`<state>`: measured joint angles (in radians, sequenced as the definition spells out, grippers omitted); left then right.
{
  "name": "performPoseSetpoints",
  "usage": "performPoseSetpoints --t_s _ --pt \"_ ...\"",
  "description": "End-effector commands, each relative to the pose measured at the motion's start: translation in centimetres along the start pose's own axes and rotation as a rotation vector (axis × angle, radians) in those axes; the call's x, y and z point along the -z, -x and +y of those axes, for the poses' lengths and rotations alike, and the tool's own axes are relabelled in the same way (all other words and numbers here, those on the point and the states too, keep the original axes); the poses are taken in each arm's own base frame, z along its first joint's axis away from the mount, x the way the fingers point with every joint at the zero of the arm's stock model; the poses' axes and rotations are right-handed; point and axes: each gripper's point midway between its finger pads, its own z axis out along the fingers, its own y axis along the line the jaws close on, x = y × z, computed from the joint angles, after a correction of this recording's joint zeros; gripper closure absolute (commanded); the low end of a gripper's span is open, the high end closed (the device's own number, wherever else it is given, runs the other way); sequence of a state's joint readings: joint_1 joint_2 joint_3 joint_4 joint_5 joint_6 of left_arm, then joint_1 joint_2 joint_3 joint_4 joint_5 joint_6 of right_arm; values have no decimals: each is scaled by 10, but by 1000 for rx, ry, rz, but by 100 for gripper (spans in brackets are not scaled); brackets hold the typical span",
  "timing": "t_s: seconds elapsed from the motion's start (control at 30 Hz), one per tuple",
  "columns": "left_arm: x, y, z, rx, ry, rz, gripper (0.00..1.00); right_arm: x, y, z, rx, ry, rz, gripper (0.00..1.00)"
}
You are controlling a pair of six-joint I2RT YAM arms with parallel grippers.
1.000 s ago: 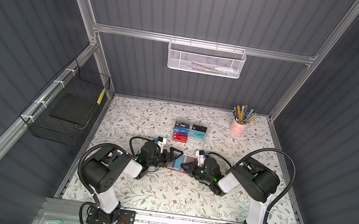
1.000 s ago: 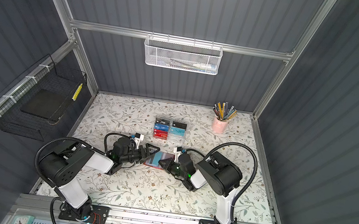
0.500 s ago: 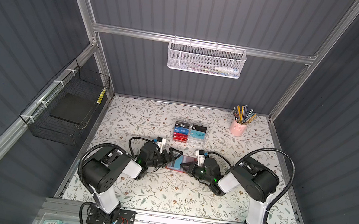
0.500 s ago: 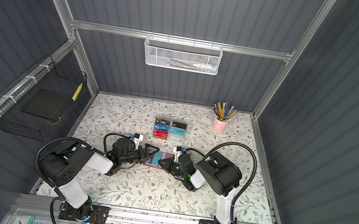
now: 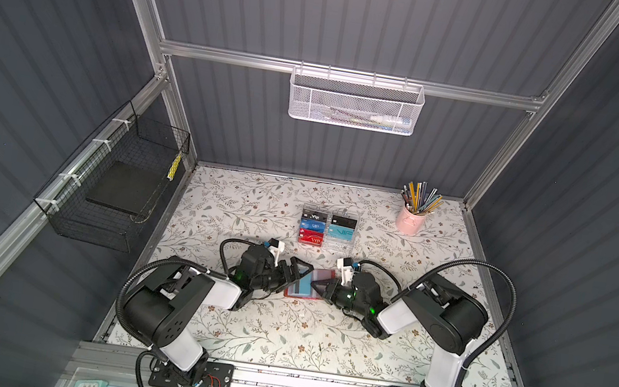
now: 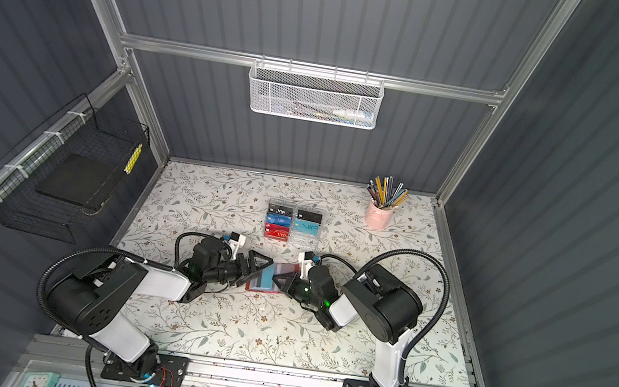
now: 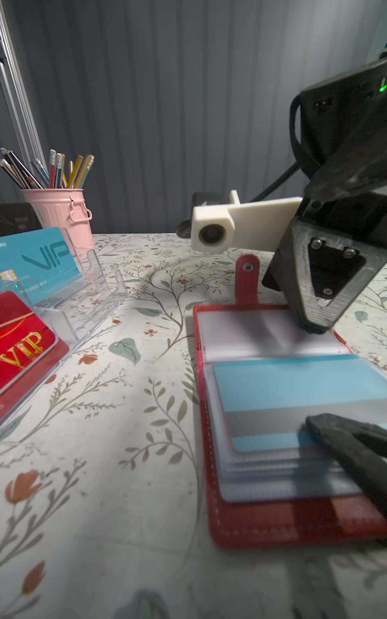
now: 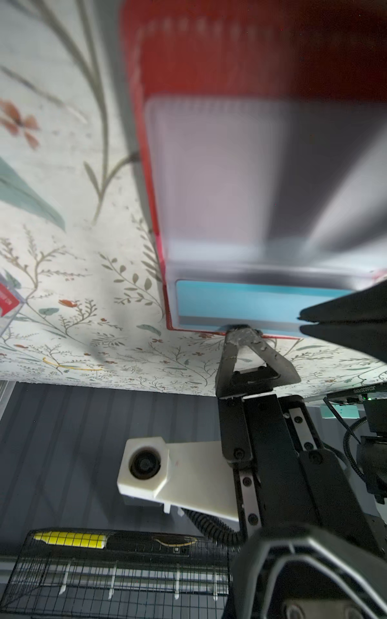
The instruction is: Take the credit cards out of the card holder
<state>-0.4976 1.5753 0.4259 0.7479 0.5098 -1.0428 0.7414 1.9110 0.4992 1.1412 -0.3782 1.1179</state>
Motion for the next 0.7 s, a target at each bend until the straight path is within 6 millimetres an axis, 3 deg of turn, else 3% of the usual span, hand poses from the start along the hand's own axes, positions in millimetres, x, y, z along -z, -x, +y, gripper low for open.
performPoseSetpoints --t_s 0.0,0.17,0.33,0.53,0.67 --pt "1 -12 21 22 97 51 0 4 4 9 39 25 -17 100" --pt "1 -13 21 25 93 53 0 5 3 4 37 14 -13 100" --pt "4 -8 6 0 74 54 0 4 -1 -1 40 -6 10 100" --pt "17 4 -25 -79 84 41 0 4 -6 -3 44 -14 30 86" --pt "25 8 -32 -110 108 27 0 3 -9 -4 51 -20 40 76"
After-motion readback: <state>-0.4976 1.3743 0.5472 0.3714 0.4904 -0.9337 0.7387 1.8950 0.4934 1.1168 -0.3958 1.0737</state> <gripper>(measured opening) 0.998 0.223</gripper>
